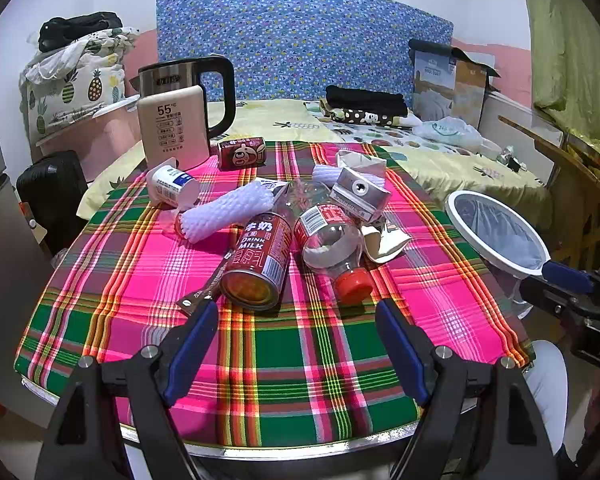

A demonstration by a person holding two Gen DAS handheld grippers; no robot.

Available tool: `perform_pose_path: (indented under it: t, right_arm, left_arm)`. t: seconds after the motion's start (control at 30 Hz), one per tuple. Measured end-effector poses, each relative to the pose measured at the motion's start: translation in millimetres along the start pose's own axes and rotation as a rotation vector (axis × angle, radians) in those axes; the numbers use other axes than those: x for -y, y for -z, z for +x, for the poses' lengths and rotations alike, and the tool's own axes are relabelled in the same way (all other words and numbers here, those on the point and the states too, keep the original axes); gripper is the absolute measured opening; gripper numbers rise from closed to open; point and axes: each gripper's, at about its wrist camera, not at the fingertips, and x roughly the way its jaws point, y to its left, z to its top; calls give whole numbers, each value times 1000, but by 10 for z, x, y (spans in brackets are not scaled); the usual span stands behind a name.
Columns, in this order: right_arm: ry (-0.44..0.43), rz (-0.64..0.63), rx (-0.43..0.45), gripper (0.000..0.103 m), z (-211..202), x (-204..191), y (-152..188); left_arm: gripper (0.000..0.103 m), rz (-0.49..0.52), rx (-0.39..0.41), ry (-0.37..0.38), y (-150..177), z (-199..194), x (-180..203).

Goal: Collect trash

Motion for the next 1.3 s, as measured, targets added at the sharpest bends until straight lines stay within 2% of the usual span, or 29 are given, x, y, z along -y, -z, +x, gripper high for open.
perform_pose_path:
  t: [0.57,0.93,1.07,1.13,1.2,1.3]
  right_arm:
    - [-50,-3,-10,63,149,-16,-69]
    - [-115,-4,-35,63,413,-67,-244]
    - [-157,0,-41,63,510,-144,-313]
    - [-168,-3,-46,63,554,-185,-324]
    - [-180,-7,-56,63,605,-235,-334]
    - [-191,-6,-74,63,673,-288,-343]
  left_arm:
    - [82,-28,-24,7,-33,241,-193]
    - [81,0,-32,-25,-235,669,-357]
    - [70,25,-64,-24,-236,874,-372]
    - [60,32,-84,-15,-216,949,-379]
    - [56,34,-100,-4,-201,1000,-376]
    - [56,39,-92,1,-183,986,-378]
